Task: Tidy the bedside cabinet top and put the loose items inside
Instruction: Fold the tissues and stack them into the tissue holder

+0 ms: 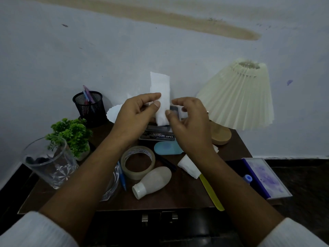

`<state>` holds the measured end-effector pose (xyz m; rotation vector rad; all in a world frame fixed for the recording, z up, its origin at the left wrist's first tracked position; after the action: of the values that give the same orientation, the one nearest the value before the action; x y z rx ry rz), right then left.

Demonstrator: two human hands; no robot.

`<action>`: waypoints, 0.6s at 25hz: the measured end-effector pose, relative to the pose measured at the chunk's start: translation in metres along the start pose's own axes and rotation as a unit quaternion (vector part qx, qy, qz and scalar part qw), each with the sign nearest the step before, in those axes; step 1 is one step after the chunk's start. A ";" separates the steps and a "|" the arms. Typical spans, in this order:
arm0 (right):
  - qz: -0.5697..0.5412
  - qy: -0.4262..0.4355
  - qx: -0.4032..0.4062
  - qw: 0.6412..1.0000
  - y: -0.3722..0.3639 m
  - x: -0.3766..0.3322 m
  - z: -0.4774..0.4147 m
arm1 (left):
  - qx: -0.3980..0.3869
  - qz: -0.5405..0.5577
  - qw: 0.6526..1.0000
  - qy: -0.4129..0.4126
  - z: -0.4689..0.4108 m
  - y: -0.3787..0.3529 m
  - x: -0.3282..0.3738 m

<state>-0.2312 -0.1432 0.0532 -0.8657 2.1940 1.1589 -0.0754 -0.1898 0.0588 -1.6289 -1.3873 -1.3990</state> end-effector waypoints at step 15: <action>-0.318 -0.187 -0.032 0.929 -0.003 0.017 -0.002 | 0.001 0.150 0.984 0.100 -0.003 -0.005 -0.024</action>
<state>-0.2405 -0.1511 0.0409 -1.1573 1.4132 0.9630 -0.0788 -0.1994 0.0366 -1.5709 -0.9819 -1.3390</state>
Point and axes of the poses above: each hand's wrist, its own z-axis away from the middle knuckle, its own y-axis out of the back of the hand, x = y × z, the point moved 6 cm from there along -z, towards the middle knuckle, and after that the axes turned 8 degrees about -x, right-handed, at the moved point
